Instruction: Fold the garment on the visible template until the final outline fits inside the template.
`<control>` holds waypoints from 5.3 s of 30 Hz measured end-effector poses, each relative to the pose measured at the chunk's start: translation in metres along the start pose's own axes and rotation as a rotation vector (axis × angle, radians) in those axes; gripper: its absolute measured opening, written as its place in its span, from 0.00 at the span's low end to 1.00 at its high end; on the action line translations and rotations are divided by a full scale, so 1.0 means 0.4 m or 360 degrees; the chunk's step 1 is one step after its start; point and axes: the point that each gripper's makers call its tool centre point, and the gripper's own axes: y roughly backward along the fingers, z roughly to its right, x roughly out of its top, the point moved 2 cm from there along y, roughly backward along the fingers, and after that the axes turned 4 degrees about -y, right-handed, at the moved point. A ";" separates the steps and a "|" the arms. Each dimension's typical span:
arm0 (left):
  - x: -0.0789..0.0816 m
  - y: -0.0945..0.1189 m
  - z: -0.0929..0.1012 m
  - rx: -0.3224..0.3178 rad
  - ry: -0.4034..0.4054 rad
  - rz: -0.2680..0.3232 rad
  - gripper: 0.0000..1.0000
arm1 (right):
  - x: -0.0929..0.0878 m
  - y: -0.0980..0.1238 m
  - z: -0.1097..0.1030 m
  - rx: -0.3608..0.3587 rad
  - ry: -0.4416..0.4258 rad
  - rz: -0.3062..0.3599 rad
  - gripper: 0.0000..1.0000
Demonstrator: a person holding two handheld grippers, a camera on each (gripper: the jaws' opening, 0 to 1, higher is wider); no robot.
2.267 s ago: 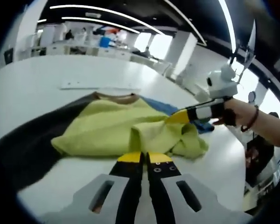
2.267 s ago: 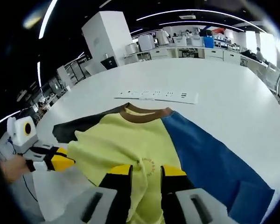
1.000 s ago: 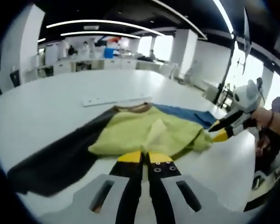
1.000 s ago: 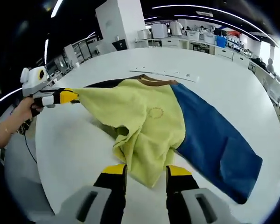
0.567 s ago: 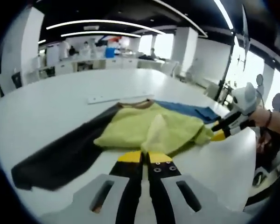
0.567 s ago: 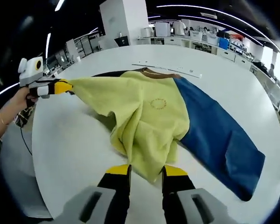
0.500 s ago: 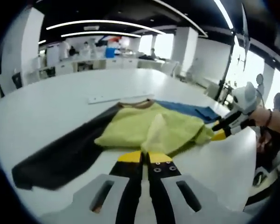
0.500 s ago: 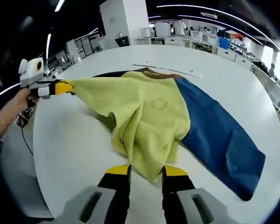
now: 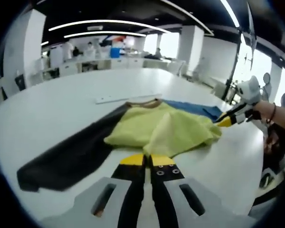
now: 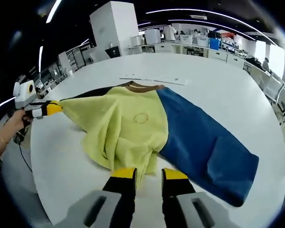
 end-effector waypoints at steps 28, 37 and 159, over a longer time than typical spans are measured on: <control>-0.027 0.075 -0.026 0.0074 -0.0037 -0.0037 0.00 | -0.019 -0.020 -0.006 0.0008 0.0005 -0.0067 0.00; -0.041 0.132 -0.046 0.0120 -0.0034 -0.0040 0.00 | -0.056 0.050 -0.025 0.0037 -0.0069 -0.0073 0.00; -0.423 0.364 0.117 0.0035 0.0244 -0.0679 0.10 | -0.421 0.278 -0.149 -0.0187 -0.0282 -0.0145 0.14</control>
